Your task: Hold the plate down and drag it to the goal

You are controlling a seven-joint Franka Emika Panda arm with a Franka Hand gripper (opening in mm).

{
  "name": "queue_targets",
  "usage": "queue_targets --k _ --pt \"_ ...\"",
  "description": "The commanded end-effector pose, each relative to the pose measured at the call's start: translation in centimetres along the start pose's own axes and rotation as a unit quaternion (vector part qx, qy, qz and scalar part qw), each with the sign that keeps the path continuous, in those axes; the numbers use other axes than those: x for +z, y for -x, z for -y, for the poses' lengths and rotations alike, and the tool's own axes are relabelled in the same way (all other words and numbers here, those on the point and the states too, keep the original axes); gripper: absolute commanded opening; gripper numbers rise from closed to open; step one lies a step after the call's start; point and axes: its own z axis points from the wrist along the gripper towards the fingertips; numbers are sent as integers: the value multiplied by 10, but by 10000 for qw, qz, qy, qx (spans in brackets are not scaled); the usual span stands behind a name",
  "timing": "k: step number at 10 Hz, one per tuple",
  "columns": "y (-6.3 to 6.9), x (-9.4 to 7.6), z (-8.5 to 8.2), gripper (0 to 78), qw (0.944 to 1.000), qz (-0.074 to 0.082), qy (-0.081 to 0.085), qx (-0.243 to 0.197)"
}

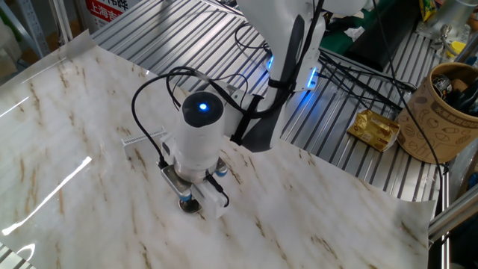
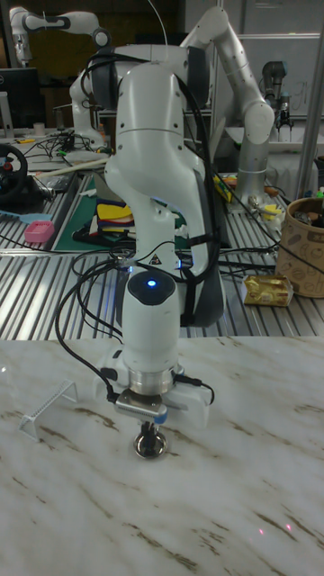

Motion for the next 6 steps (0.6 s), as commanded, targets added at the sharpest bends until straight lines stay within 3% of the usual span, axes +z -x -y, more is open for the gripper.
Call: queue_targets --k 1,6 --pt "1 4 3 0 10000 46 5 -26" --pt "-2 7 11 0 9999 109 -62 -70"
